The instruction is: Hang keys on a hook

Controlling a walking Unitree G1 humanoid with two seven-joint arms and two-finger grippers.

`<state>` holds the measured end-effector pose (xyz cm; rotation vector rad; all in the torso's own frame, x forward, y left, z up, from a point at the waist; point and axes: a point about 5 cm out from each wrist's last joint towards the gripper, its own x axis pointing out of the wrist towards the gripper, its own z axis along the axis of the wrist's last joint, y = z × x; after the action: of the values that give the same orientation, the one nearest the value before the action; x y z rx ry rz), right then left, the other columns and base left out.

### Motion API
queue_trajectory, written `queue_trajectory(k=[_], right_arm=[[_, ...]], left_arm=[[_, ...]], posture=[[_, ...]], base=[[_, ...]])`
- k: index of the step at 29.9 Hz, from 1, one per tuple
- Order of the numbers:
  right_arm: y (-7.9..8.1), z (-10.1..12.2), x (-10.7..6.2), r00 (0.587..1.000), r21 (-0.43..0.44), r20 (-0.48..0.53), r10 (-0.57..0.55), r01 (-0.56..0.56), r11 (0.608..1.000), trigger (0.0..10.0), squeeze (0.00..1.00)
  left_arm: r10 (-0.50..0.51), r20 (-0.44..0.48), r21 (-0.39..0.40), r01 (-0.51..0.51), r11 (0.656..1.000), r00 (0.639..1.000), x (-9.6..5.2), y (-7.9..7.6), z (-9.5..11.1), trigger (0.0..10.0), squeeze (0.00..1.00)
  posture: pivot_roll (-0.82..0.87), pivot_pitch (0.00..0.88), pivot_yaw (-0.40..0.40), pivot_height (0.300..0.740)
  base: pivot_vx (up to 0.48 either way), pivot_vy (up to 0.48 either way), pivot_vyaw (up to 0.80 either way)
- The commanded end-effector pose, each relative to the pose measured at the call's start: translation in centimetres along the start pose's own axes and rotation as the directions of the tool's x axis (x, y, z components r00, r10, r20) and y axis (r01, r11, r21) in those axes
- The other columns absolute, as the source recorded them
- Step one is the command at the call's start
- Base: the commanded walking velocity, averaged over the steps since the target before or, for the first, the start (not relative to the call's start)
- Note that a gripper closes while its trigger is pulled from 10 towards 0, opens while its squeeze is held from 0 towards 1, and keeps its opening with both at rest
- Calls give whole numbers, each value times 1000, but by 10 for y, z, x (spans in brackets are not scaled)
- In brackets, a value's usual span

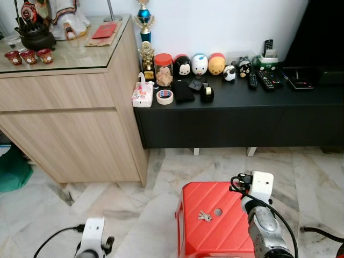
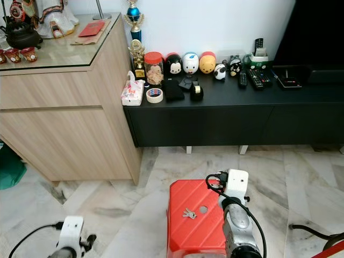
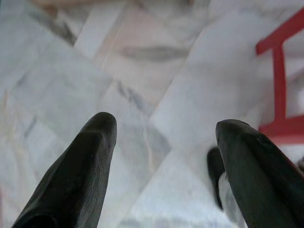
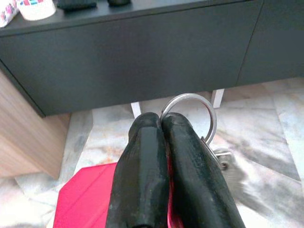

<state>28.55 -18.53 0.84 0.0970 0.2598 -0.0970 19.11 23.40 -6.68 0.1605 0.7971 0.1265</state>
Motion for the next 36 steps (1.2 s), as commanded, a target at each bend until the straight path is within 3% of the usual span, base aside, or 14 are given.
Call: queue_trajectory(k=[1,7,11,36], right_arm=[[2,5,1,999,-5,38,-1,1,1000,10000,0],[-3,4,-1,998,19,44,-50,50,999,10000,0],[-3,4,-3,997,-16,67,-34,35,999,10000,0],[3,5,-3,997,-13,71,-21,22,1000,10000,0]], left_arm=[[4,-27,23,-3,1000,1000,-2,-1,-8,10000,0],[-2,-21,12,2,1000,1000,-2,-7,-8,10000,0],[0,-29,-1,0,1000,1000,-2,-11,-9,10000,0],[-35,-43,-4,35,999,998,-3,-26,-12,10000,0]], posture=[[-21,0,24,740],[-25,0,25,740],[-37,0,26,740],[-65,0,39,740]], base=[[0,0,0],[0,0,0],[0,0,0],[0,0,0]])
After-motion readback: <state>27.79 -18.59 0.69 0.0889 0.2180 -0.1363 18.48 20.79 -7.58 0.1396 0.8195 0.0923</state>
